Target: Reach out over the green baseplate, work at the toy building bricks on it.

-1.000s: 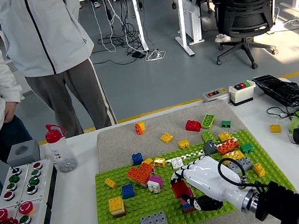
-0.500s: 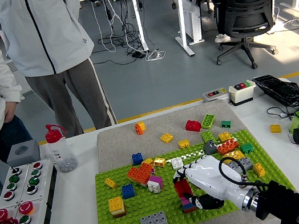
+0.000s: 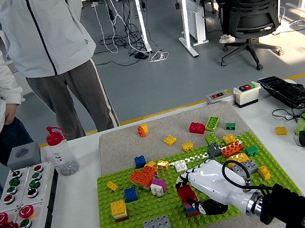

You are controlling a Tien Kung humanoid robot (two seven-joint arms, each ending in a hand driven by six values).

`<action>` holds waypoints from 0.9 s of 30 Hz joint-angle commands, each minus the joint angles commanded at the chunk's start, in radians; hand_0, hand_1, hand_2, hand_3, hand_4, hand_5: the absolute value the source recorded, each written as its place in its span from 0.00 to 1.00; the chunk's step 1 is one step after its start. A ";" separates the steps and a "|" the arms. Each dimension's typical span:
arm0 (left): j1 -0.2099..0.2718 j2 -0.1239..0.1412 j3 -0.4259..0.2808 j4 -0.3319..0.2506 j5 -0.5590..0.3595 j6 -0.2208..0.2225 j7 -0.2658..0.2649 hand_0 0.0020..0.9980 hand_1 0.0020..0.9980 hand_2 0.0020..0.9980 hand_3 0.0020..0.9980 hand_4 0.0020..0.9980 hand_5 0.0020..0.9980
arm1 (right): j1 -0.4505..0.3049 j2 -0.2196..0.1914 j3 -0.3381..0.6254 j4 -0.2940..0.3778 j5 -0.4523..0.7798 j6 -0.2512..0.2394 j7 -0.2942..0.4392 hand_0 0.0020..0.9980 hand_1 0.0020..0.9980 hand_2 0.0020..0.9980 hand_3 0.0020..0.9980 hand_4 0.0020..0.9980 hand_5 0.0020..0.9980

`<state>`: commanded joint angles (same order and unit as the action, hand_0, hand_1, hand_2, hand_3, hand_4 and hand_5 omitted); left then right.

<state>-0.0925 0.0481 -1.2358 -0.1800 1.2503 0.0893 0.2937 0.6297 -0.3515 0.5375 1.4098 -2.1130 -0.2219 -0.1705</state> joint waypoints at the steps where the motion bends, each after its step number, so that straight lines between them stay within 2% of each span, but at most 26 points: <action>1: 0.000 0.000 0.000 0.000 0.000 0.000 0.000 0.70 0.72 0.70 0.64 0.39 1.00 | 0.000 0.000 0.000 0.000 0.000 0.000 0.000 0.39 0.53 0.58 0.58 0.51 0.08; 27: -0.001 0.000 0.001 0.000 -0.002 0.001 -0.001 0.69 0.72 0.70 0.64 0.39 1.00 | 0.007 -0.003 -0.007 -0.018 -0.023 0.012 -0.010 0.38 0.52 0.58 0.57 0.51 0.09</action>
<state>-0.0937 0.0480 -1.2352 -0.1800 1.2488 0.0904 0.2931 0.6363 -0.3549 0.5309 1.3917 -2.1362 -0.2102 -0.1809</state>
